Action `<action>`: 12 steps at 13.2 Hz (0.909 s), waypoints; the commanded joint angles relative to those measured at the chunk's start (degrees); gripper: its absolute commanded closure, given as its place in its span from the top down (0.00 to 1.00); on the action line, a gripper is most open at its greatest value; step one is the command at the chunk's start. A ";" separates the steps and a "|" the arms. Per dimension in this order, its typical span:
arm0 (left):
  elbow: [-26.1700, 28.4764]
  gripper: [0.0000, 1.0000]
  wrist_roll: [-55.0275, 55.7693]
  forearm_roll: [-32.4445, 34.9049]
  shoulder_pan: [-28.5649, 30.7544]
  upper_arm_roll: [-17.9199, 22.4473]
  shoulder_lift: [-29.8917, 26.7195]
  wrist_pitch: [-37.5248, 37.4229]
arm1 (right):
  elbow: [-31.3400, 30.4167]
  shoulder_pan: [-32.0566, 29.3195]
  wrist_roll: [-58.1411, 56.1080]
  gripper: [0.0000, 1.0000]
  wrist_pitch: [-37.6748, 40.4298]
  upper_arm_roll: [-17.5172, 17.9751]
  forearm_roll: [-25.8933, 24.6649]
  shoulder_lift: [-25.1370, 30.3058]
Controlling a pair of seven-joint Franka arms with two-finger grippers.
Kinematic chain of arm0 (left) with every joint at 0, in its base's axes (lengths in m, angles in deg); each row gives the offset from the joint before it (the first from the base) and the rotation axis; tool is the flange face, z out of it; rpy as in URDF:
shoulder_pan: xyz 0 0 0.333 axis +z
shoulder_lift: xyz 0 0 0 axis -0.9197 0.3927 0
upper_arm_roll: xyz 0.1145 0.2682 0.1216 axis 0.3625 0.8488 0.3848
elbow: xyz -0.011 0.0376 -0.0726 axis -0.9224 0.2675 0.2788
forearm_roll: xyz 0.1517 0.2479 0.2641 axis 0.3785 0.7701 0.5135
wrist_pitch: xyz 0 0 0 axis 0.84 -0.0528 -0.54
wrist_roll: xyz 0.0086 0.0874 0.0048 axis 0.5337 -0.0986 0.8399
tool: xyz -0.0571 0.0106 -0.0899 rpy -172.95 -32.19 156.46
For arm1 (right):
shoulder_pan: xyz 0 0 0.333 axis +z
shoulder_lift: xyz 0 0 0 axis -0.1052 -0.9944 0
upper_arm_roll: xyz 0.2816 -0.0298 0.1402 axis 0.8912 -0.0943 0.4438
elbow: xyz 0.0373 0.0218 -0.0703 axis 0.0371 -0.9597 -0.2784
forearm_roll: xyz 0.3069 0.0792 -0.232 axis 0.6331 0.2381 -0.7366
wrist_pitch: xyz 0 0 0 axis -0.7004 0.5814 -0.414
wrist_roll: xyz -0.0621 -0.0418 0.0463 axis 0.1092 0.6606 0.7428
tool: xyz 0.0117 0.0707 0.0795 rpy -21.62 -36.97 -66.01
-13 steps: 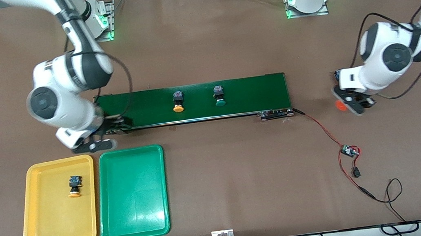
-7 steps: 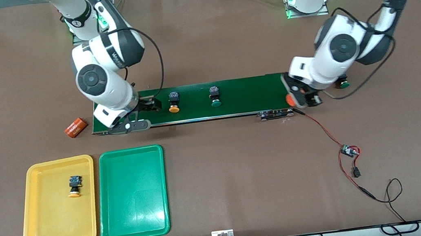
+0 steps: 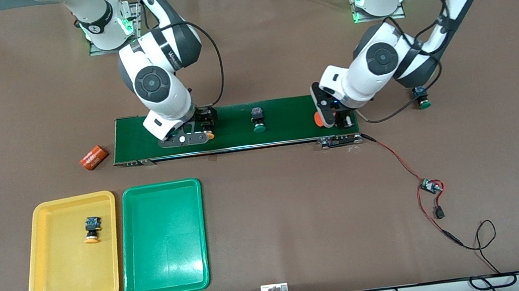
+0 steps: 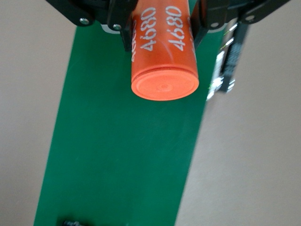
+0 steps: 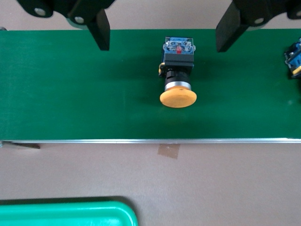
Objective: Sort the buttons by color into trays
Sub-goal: 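Place the battery on the belt while the right gripper lifts a yellow button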
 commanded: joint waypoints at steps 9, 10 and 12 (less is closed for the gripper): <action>-1.30 1.00 2.63 -9.31 -2.29 8.63 -14.36 -10.06 | -2.60 0.59 0.30 1.00 -2.76 -0.15 -1.26 -2.99; -1.30 1.00 3.85 -12.65 -4.73 13.10 -16.21 -11.03 | -3.82 0.59 0.30 1.00 -3.99 -0.15 -1.26 -2.99; -1.30 1.00 7.62 -14.00 -9.39 24.70 -18.07 -11.57 | -5.24 0.24 0.21 1.00 -4.61 -0.15 -1.26 -2.99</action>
